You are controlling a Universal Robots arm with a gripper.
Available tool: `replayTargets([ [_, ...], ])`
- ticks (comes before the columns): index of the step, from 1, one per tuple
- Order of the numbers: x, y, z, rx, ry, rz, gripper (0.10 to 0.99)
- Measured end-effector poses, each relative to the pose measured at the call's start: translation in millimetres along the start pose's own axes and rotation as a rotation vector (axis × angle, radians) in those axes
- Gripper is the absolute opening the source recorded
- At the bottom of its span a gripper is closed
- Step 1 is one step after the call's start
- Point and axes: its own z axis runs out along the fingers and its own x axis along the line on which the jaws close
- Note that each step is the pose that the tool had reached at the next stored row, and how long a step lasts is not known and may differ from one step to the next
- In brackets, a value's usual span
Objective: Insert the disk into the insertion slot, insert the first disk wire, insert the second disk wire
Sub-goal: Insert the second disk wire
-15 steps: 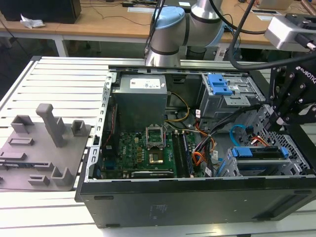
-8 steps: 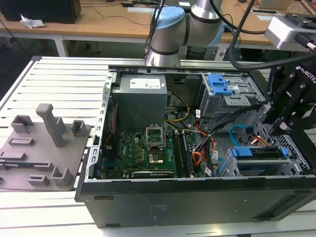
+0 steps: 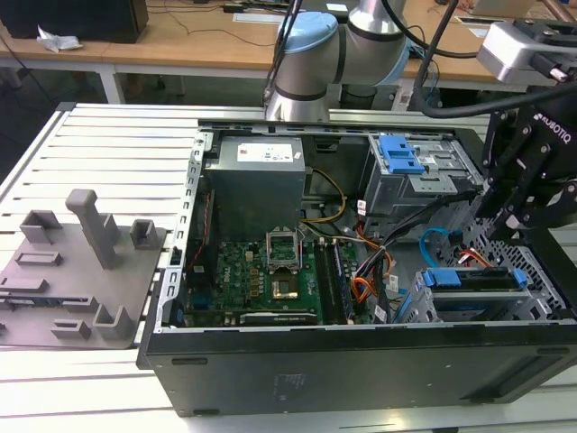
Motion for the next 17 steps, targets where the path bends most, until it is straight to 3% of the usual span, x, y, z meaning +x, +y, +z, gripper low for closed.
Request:
replayTargets([
  [3, -0.3, 0.7, 0.2, 0.000, 0.0000, 0.000, 0.361],
  [11, -0.4, 15.7, 2.5, 0.000, 0.0000, 0.000, 0.361],
  [17, -0.6, 19.9, 5.9, 0.000, 0.0001, -0.004, 0.361],
])
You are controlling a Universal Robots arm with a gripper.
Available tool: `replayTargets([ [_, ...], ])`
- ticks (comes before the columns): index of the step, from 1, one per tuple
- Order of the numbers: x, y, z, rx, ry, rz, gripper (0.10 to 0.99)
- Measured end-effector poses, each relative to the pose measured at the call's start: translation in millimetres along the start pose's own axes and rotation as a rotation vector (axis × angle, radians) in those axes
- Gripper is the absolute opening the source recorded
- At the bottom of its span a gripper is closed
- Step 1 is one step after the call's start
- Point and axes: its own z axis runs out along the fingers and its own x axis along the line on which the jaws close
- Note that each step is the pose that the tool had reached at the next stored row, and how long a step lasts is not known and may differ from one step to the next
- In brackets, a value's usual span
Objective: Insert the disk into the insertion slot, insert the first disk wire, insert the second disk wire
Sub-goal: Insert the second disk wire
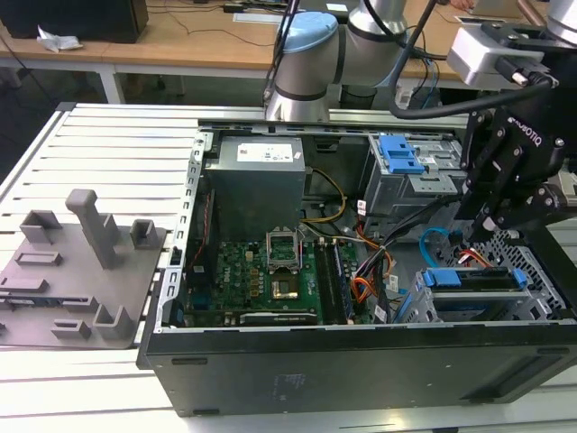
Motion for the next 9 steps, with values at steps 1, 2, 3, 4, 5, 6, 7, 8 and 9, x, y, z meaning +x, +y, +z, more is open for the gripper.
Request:
replayTargets([
  [1, -0.3, -0.1, 2.3, 0.000, 0.0006, -0.007, 0.361],
  [2, -1.4, -0.1, 5.5, 0.000, 0.0009, -0.016, 0.361],
  [3, -3.1, -0.3, 7.7, 0.000, 0.0010, -0.021, 0.361],
  [4, -5.2, -0.3, 8.8, 0.000, 0.0010, -0.023, 0.361],
  [5, -7.1, -0.4, 9.5, 0.001, 0.0011, -0.025, 0.361],
  [6, -10.5, -0.4, 11.1, 0.001, 0.0014, -0.028, 0.361],
  [7, -12.3, -0.4, 12.4, 0.001, 0.0014, -0.030, 0.361],
  [8, -13.7, -0.3, 13.8, 0.001, 0.0013, -0.032, 0.361],
  [9, -15.1, -0.2, 15.5, 0.001, 0.0016, -0.035, 0.361],
])
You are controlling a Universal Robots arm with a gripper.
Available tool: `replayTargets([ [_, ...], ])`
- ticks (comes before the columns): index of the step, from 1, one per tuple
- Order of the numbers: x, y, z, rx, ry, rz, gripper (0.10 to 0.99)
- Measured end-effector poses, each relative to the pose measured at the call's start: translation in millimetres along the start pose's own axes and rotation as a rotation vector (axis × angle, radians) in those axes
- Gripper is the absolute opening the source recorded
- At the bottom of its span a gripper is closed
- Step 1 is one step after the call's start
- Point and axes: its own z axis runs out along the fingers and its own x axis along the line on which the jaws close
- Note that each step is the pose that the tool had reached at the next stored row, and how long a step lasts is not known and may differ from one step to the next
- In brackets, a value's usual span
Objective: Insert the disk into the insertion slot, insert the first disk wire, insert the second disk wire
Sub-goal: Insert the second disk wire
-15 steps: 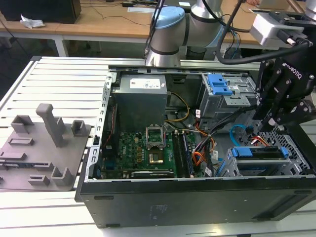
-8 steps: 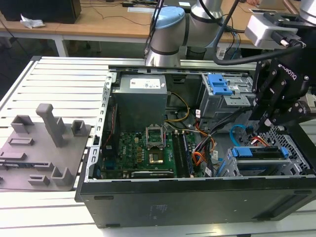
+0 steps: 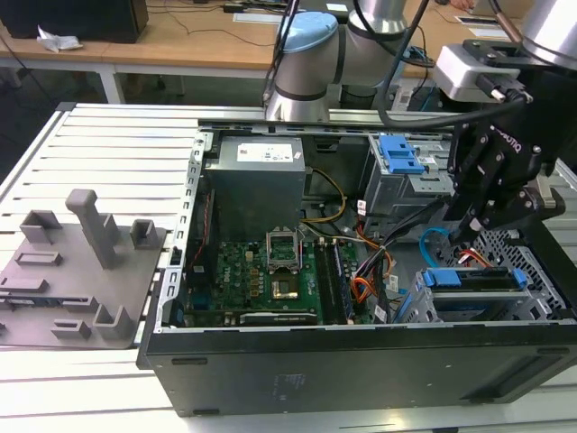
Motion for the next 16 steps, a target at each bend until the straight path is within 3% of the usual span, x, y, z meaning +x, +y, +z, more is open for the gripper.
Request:
replayTargets([
  [6, -1.3, 0.0, 14.2, 0.000, 0.0052, -0.008, 0.361],
  [9, -1.3, -0.1, 14.6, 0.000, 0.0056, -0.008, 0.349],
  [13, -1.2, -0.1, 14.6, 0.000, 0.0056, -0.008, 0.165],
  [16, -1.3, -0.1, 14.7, 0.000, 0.0057, -0.008, 0.161],
])
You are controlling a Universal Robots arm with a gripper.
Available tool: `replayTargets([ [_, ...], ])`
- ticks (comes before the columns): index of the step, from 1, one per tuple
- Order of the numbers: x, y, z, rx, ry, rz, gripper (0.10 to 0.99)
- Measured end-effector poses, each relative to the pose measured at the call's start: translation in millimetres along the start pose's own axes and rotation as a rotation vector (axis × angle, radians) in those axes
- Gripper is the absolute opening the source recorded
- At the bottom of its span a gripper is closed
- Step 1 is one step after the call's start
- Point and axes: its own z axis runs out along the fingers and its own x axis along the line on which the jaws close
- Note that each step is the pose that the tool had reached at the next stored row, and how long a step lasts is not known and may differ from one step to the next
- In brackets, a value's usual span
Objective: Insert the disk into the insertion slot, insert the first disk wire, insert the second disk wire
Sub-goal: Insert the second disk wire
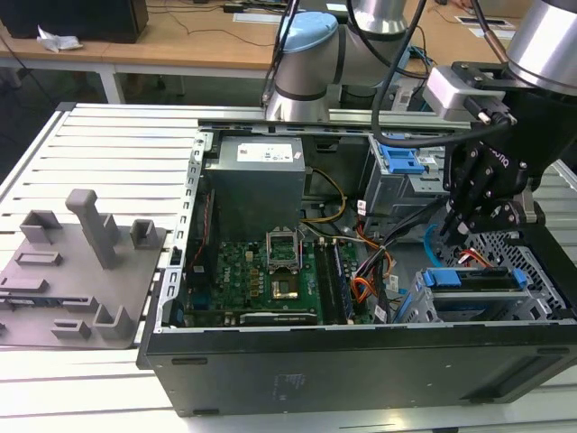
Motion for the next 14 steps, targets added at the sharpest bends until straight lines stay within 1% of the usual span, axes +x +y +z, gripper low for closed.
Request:
replayTargets([
  [4, 1.0, 0.1, 0.3, 0.000, -0.0004, 0.000, 0.161],
  [7, 8.5, 0.5, 0.3, 0.000, -0.0001, 0.000, 0.161],
  [9, 16.0, 0.9, 0.5, 0.000, 0.0000, 0.000, 0.161],
  [14, 29.4, 1.5, 1.0, 0.000, 0.0000, 0.000, 0.161],
])
